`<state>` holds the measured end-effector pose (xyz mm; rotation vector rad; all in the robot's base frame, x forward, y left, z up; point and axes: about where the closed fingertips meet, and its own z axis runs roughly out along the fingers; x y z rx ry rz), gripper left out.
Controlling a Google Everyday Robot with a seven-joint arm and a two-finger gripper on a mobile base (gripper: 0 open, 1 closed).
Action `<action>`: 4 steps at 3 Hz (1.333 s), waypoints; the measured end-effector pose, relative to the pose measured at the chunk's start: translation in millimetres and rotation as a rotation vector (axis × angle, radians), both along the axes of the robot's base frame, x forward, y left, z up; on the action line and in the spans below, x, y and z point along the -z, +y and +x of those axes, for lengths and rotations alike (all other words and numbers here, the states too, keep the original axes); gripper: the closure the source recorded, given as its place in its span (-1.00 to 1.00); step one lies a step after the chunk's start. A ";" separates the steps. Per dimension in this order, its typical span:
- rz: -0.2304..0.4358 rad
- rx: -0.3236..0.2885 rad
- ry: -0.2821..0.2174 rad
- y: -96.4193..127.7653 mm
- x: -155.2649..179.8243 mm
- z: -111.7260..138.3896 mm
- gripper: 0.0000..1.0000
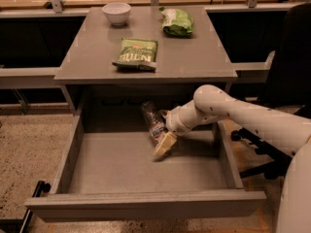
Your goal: Pick water bottle from top drawer and place on counter
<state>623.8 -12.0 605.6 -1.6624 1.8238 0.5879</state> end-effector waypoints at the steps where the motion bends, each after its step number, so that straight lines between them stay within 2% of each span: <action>1: 0.023 0.033 0.006 -2.1 14.2 14.2 -1.00; 2: 0.023 0.033 0.005 -2.1 8.4 14.2 -0.65; 4: 0.023 0.033 0.005 -2.1 4.2 14.2 0.27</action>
Offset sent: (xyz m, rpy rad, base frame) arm 0.0073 -0.0068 0.0240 0.0150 -0.1125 -0.0579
